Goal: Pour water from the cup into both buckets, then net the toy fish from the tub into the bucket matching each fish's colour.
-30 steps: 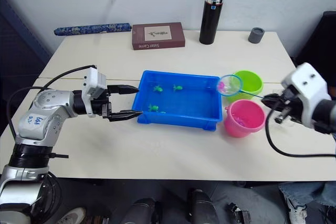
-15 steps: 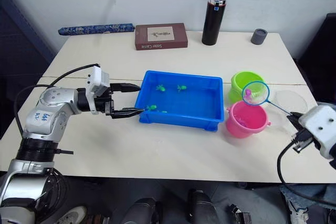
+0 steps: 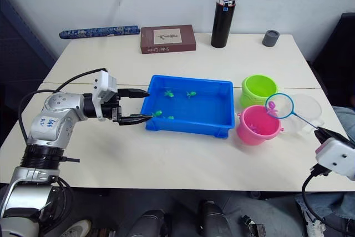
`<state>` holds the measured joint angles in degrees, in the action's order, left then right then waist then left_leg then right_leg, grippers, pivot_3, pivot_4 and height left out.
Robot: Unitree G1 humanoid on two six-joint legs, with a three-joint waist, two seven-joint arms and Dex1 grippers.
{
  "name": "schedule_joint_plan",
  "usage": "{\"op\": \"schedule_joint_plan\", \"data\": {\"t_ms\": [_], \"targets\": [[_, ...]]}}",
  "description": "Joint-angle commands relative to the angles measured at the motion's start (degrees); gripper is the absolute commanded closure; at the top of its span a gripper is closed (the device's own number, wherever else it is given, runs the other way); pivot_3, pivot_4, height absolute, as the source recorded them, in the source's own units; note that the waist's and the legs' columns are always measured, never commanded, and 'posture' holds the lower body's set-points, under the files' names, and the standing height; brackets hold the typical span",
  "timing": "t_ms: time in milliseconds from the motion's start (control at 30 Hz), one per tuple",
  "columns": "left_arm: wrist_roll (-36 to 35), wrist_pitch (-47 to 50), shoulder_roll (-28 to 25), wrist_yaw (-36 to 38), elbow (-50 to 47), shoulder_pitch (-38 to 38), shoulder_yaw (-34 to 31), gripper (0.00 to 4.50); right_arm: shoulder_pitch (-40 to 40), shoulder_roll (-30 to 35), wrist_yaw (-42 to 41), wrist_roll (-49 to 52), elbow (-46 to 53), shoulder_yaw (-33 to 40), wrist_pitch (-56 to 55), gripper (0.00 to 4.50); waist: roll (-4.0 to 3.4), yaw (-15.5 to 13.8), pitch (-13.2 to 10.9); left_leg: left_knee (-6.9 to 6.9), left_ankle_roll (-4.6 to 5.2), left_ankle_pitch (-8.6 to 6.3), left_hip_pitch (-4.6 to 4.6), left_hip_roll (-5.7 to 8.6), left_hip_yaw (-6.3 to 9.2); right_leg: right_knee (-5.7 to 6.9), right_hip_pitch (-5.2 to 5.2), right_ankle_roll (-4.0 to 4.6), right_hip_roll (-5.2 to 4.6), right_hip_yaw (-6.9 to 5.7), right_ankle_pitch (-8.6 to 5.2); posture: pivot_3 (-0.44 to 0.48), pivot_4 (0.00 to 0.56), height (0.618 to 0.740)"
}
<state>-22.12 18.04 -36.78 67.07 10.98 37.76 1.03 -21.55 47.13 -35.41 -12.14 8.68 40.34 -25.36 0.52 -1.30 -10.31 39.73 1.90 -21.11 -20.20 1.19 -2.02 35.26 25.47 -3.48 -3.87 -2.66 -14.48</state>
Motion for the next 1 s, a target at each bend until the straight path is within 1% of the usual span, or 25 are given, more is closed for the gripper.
{"op": "schedule_joint_plan", "data": {"t_ms": [33,133,267,400,500,633,767,900,1000], "targets": [[-0.13,-0.56,-0.10,-0.10,-1.45,0.41,-0.86,0.03,-0.47,0.35,5.37,-4.33,-1.58,0.07,-7.41,4.50,0.00,-0.01,0.00,0.00,0.00,0.00,0.00,0.00,0.00,0.01,0.00,0.00,0.00,0.01,0.00,0.000,0.150,0.740],[-0.28,-0.31,-0.11,-0.32,-1.82,0.01,-0.96,0.03,-0.82,-0.02,9.00,-7.42,-2.64,-0.04,-10.66,4.50,0.00,-0.05,0.00,0.03,0.00,0.00,0.00,0.01,-0.01,-0.01,0.00,0.00,-0.01,0.02,0.00,0.000,0.150,0.740],[-0.44,-0.13,-0.12,-0.63,-2.36,-0.50,-1.05,0.03,-0.76,0.94,17.19,-15.25,-5.22,1.70,-15.44,4.50,0.00,0.00,0.00,0.02,0.00,0.00,0.00,0.00,-0.02,0.07,0.00,0.01,-0.01,0.03,0.00,0.000,0.150,0.740],[-0.48,-0.11,-0.09,-0.92,-2.56,-0.87,-1.07,0.03,-2.23,1.22,25.11,-23.32,-5.50,2.20,-20.22,4.50,0.00,0.01,0.00,0.02,0.00,0.00,0.01,0.01,-0.03,0.05,0.00,0.02,0.00,0.05,-0.01,0.000,0.150,0.740],[-0.51,-0.05,-0.18,-1.16,-2.78,-1.16,-1.25,0.03,-3.22,0.53,30.39,-27.97,-5.28,2.28,-20.94,4.50,0.00,0.03,0.00,0.02,-0.01,0.00,0.01,0.01,-0.04,0.07,0.00,0.02,0.01,0.07,-0.01,0.000,0.150,0.740],[-0.62,0.26,-0.46,-1.50,-3.47,-1.78,-1.53,0.03,-4.09,-1.07,38.96,-36.43,-2.30,2.53,-19.93,4.50,-0.01,0.10,0.00,0.02,-0.02,0.01,0.03,0.00,-0.06,0.08,0.00,0.03,0.02,0.09,-0.02,0.000,0.150,0.740],[-0.69,0.56,-0.63,-1.65,-3.74,-1.85,-1.70,0.03,-5.04,-1.00,44.37,-40.65,-1.48,2.46,-17.91,4.50,-0.01,0.09,0.01,0.03,-0.04,0.02,0.04,0.00,-0.06,0.09,0.00,0.05,0.04,0.11,-0.03,0.000,0.150,0.740],[-0.57,0.71,-0.70,-1.66,-3.76,-1.80,-1.83,0.03,-5.86,-0.61,44.82,-38.46,-2.04,0.42,-17.44,4.50,-0.01,0.10,0.01,0.03,-0.04,0.02,0.05,0.00,-0.07,0.16,0.00,0.05,0.06,0.13,-0.03,0.000,0.150,0.740],[-0.81,1.11,-0.60,-1.90,-3.26,-1.35,-2.17,0.03,-2.42,1.73,38.66,-30.19,-0.89,-2.12,-15.58,4.50,-0.01,0.32,0.00,0.03,-0.03,0.02,0.06,0.00,-0.09,0.17,-0.01,0.05,0.10,0.17,-0.03,0.000,0.150,0.740]]}}
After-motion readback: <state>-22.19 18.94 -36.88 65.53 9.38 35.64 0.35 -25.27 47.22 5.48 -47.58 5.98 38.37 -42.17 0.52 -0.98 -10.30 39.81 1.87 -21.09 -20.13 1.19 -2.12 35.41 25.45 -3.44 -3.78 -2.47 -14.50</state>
